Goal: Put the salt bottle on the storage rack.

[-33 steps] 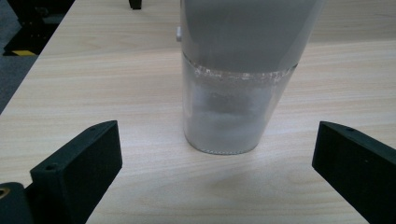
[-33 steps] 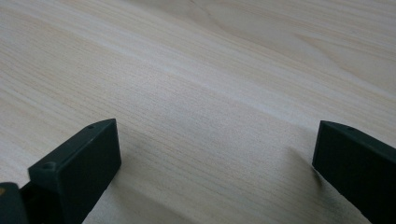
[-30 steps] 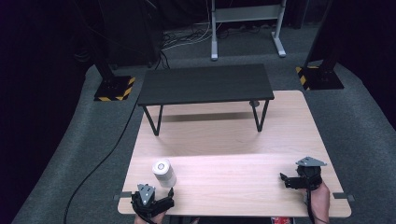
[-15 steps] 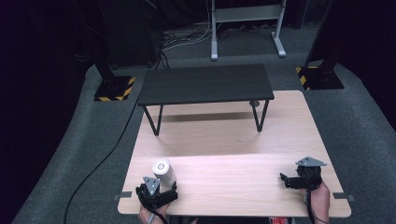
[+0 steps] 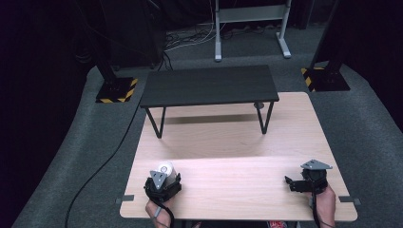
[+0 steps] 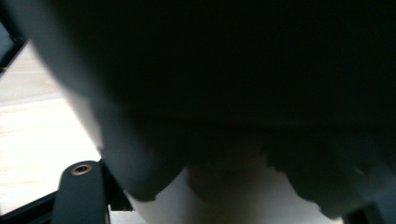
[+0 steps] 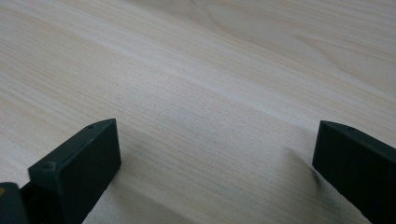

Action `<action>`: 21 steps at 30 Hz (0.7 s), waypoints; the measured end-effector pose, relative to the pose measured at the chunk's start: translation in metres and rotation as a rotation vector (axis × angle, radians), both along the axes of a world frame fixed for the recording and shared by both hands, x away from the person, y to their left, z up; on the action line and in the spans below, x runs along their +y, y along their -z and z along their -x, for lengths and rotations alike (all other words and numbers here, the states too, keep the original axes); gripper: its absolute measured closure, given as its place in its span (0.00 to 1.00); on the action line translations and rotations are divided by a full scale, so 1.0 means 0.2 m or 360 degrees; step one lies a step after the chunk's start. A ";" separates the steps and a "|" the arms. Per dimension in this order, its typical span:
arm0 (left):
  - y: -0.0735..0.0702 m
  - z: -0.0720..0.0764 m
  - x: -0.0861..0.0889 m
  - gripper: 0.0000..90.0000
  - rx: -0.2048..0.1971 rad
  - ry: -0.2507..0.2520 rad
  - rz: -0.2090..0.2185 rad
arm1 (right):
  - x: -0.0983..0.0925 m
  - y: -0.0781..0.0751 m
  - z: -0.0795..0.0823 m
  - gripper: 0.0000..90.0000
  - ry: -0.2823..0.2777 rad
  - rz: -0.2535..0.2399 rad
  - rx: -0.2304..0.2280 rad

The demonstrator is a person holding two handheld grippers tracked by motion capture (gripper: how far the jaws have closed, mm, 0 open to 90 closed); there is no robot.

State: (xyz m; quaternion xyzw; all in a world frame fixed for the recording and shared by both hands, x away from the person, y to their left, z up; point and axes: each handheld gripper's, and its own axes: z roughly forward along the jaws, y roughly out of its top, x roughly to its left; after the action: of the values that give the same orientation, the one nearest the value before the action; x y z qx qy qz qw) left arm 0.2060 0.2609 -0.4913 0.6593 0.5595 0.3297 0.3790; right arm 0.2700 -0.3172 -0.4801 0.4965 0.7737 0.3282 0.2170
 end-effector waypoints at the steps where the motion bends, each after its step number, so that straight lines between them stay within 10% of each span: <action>1: 0.01 0.01 -0.01 0.33 -0.0009 -0.0013 0.0002 | 0.00 0.00 0.00 0.00 0.0000 0.0000 -0.0001; 21: -0.01 0.06 0.01 0.33 -0.0020 0.0028 -0.0012 | 0.00 0.00 0.00 0.00 0.0001 0.0002 -0.0002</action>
State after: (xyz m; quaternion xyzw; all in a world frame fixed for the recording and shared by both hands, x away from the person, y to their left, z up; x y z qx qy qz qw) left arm 0.1942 0.2629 -0.4890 0.6634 0.5500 0.3326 0.3831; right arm 0.2698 -0.3169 -0.4801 0.4964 0.7736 0.3281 0.2179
